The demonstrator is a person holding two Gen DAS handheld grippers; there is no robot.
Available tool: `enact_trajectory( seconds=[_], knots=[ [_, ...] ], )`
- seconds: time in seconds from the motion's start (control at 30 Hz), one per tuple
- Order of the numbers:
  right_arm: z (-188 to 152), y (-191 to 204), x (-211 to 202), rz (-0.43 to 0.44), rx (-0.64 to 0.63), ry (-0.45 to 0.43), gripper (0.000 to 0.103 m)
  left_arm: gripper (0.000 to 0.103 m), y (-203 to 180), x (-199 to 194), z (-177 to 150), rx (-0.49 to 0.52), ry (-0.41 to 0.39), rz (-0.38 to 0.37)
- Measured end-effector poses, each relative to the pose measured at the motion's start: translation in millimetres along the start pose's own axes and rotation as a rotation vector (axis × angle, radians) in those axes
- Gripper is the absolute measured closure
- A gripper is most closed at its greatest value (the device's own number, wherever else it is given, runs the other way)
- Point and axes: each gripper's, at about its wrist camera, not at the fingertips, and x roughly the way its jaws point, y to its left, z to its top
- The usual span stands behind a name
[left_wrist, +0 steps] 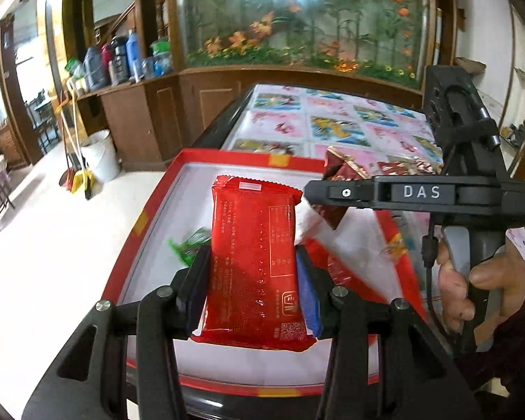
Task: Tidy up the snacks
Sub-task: 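Carry both snacks to the box and release them from both tools, then grasp a red candy packet with the left tool while the right tool grasps a brown wrapper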
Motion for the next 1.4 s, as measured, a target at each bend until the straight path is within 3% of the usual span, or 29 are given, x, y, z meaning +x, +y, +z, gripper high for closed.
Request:
enact_trajectory(
  seconds=[0.2, 0.23, 0.37, 0.53, 0.67, 0.8, 1.07, 1.23, 1.33, 1.4],
  knots=[
    [-1, 13, 29, -0.016, -0.015, 0.047, 0.07, 0.059, 15, 8, -6, -0.034, 0.018, 0.01],
    [-2, 16, 28, -0.019, -0.02, 0.045, 0.066, 0.058, 15, 9, -5, -0.036, 0.02, 0.015],
    [0, 17, 16, -0.005, -0.021, 0.011, 0.047, 0.057, 14, 3, -1, -0.045, -0.009, 0.023],
    [3, 4, -16, 0.0, -0.005, -0.063, 0.041, 0.045, 0, -3, 4, -0.028, -0.043, 0.017],
    [4, -24, -52, -0.044, 0.024, -0.122, 0.039, 0.041, -31, 2, 12, 0.027, -0.034, -0.009],
    [2, -57, -92, -0.12, 0.047, -0.185, 0.037, 0.025, -76, 11, 26, 0.09, -0.011, -0.056],
    [-13, -136, -196, -0.265, 0.129, -0.321, 0.03, 0.021, -157, 47, 71, 0.243, 0.065, -0.088],
    [-25, -189, -250, -0.391, 0.233, -0.351, 0.03, 0.021, -189, 94, 99, 0.189, 0.168, -0.082],
    [-35, -223, -272, -0.384, 0.341, -0.351, 0.03, 0.021, -202, 122, 110, 0.128, 0.207, -0.104],
    [-38, -234, -276, -0.411, 0.368, -0.335, 0.03, 0.021, -212, 140, 114, 0.125, 0.209, -0.059]
  ],
)
